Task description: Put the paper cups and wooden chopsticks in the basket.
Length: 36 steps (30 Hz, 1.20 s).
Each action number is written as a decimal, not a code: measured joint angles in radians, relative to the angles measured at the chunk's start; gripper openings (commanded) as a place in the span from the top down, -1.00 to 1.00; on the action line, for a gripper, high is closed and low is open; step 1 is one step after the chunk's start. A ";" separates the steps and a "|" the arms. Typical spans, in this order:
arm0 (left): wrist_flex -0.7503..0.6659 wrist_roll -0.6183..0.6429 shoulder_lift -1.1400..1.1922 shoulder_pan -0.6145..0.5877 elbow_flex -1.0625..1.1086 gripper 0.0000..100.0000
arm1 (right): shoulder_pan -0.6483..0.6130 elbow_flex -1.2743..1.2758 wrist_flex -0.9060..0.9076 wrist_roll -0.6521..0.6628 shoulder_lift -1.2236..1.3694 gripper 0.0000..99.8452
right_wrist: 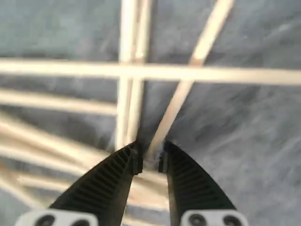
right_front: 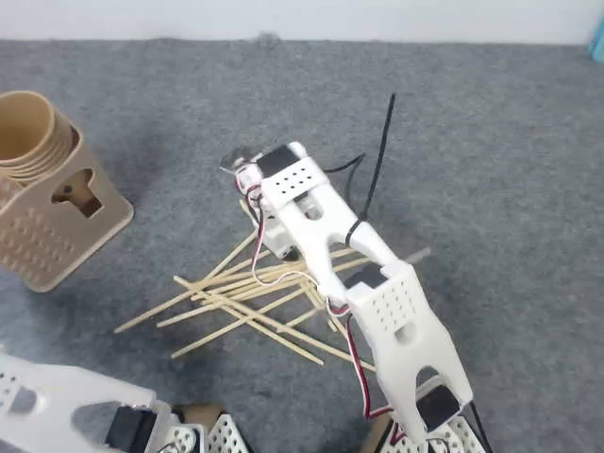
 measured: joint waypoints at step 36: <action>-0.026 0.011 0.055 0.014 -0.009 0.61 | -0.026 -0.117 -0.451 -0.267 0.144 0.84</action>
